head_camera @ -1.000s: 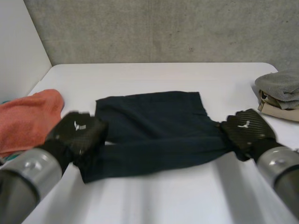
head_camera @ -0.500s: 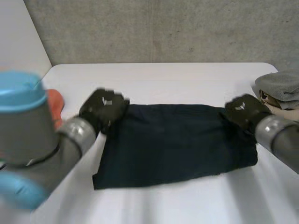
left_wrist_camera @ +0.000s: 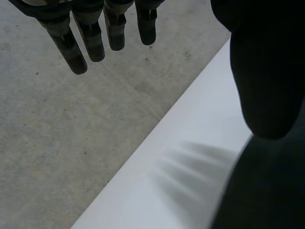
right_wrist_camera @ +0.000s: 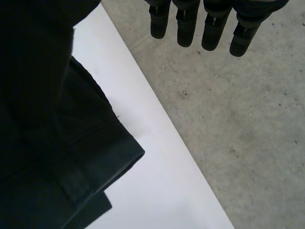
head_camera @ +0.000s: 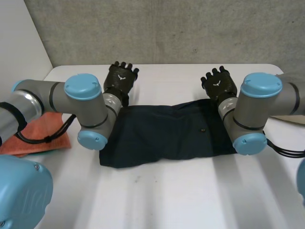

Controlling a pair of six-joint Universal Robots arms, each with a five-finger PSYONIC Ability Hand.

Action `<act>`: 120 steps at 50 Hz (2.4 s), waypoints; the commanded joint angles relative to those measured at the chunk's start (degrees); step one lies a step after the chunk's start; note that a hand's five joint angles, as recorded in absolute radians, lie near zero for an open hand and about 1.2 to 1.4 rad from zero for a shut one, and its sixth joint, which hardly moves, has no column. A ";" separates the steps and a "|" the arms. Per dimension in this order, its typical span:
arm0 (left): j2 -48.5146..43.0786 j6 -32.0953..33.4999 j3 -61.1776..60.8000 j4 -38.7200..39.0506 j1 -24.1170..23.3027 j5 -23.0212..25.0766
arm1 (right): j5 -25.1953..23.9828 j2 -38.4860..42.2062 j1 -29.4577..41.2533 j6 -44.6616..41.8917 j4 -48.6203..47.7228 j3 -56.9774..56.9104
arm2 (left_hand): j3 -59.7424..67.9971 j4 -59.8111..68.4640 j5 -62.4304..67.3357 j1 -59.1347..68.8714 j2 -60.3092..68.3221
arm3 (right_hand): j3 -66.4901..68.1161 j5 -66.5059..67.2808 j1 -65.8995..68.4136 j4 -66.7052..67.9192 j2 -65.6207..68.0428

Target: Fold the laundry.

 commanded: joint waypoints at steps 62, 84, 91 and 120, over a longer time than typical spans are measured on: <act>35.92 -9.72 -36.01 -0.02 0.44 -1.19 | -22.07 -29.60 13.20 8.36 -8.75 31.58 | -1.72 -1.10 -2.35 -0.29 -1.28 | -2.28 -2.74 -3.11 -2.55 -2.18; 24.16 -18.25 -33.27 -8.72 -12.22 -14.20 | -22.51 -6.94 2.12 26.34 25.00 2.84 | -1.88 -1.26 -2.51 -0.45 -1.43 | -2.28 -2.74 -3.11 -2.55 -2.18; 18.69 -18.43 -34.33 -9.25 -11.96 -14.38 | -21.01 0.71 2.20 21.86 28.95 -1.29 | -1.56 -0.93 -2.18 -0.12 -1.11 | -2.28 -2.74 -3.11 -2.55 -2.18; 33.81 -18.17 -20.01 -18.12 -3.87 18.74 | -10.91 -24.95 13.36 10.43 -4.43 39.48 | 0.80 1.43 0.18 2.24 1.25 | -2.28 -2.74 -3.11 -2.55 -2.18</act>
